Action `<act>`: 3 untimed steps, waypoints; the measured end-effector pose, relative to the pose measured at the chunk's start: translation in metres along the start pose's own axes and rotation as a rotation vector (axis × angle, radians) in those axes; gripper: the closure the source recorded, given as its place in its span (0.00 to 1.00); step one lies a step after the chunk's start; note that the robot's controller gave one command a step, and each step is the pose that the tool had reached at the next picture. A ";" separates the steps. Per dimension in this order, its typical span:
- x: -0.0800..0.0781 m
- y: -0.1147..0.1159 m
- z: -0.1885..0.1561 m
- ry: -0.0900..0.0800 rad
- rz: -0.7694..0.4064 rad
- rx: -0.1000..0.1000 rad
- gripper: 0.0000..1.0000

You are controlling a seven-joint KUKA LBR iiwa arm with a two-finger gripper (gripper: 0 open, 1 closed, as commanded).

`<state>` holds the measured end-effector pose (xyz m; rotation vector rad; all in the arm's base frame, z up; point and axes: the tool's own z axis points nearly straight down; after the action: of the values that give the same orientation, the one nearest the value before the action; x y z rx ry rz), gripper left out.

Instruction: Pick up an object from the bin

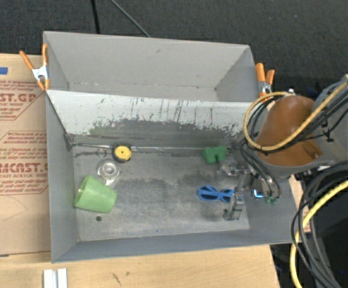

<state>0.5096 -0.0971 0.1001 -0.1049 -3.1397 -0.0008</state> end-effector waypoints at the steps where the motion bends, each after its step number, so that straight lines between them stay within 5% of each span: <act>1: 0.010 0.007 0.031 0.000 0.090 -0.001 0.00; 2: 0.009 0.008 0.032 -0.001 0.090 -0.001 0.00; 3: 0.009 0.008 0.031 0.000 0.090 -0.002 1.00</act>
Offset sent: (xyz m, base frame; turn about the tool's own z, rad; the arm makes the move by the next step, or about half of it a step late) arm -0.0088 0.0067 -0.0301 0.0896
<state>0.5009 -0.0889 0.0687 -0.2457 -3.1323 -0.0033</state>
